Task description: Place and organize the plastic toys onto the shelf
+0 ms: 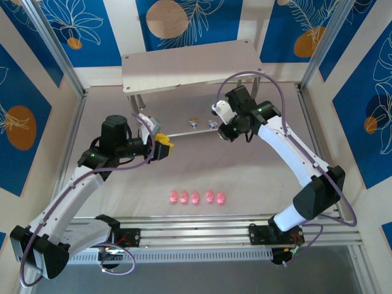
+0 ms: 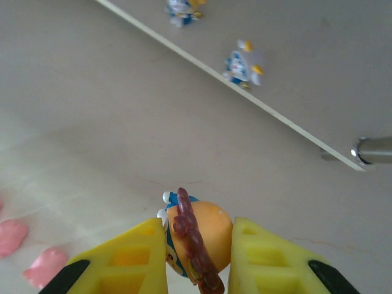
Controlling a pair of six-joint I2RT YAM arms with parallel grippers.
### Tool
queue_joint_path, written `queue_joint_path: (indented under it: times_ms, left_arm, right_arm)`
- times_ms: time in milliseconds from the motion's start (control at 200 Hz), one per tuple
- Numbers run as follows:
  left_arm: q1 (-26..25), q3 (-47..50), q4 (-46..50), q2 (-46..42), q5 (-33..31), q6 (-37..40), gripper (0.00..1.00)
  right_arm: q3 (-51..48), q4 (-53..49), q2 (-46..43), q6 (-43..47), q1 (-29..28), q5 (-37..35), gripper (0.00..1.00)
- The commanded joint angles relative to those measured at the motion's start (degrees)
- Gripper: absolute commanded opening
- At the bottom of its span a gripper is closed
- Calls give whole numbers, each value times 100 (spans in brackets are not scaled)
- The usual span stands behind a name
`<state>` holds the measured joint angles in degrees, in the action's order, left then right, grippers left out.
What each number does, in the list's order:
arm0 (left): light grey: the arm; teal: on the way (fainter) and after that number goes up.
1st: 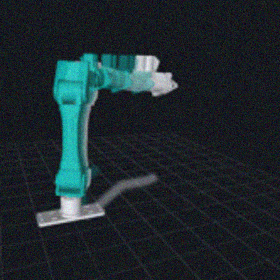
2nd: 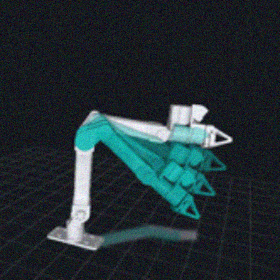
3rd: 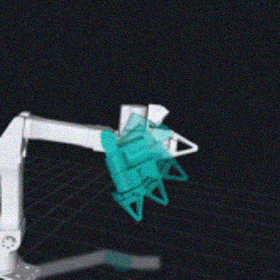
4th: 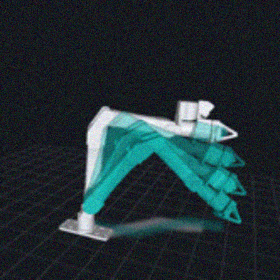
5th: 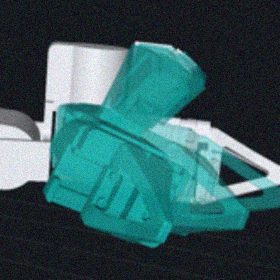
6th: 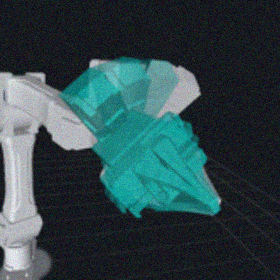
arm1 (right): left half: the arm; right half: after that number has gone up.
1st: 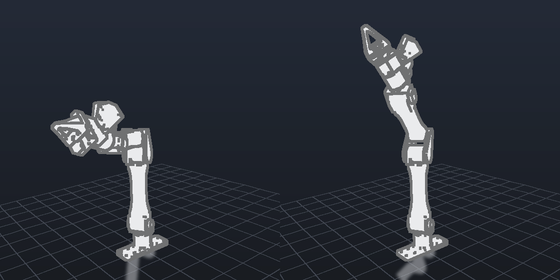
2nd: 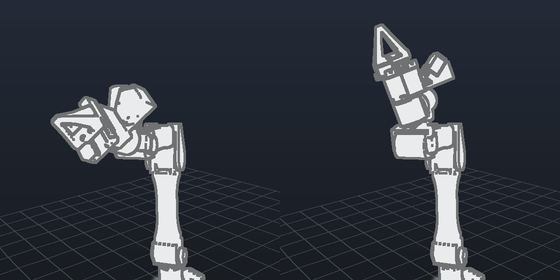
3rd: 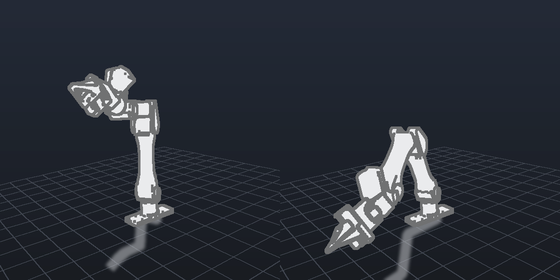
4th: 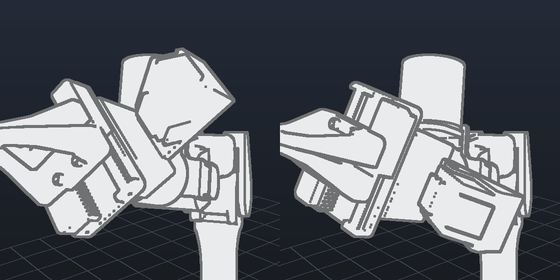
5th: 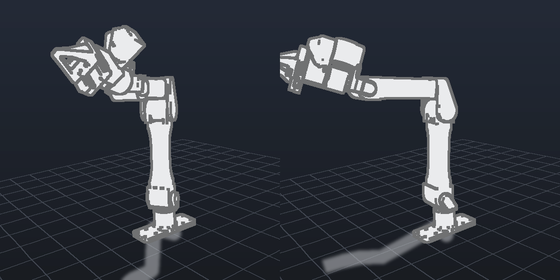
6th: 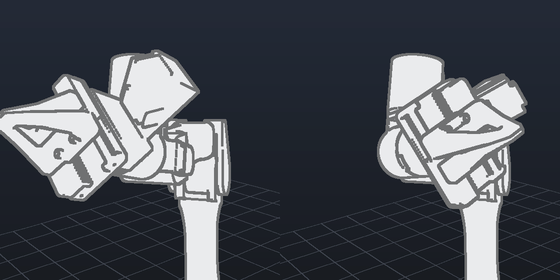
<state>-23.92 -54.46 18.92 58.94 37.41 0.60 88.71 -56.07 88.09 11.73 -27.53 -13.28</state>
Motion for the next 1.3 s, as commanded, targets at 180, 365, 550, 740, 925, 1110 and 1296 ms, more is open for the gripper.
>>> queue_joint_path:
  times_ms: [180,365,550,740,925,1110,1296]
  left_arm:
    - [-34,266,-595,207,-588,8,43]
    - [-25,357,-972,555,-751,-25,42]
    - [8,313,-1126,801,-810,28,43]
    - [71,322,-1162,887,-817,62,43]
    - [124,348,-1136,918,-791,89,42]
    - [176,348,-1108,940,-738,107,43]
    - [221,361,-1076,928,-709,124,43]
  right_arm:
    - [41,517,665,-179,519,-206,0]
    - [165,791,1163,-188,682,-236,0]
    - [326,1093,1596,-79,721,-579,0]
    - [401,1417,1874,53,764,-646,0]
    - [576,1468,2126,93,831,-581,0]
    - [755,1456,2374,116,873,-497,0]
    - [820,1425,2511,129,867,-477,0]
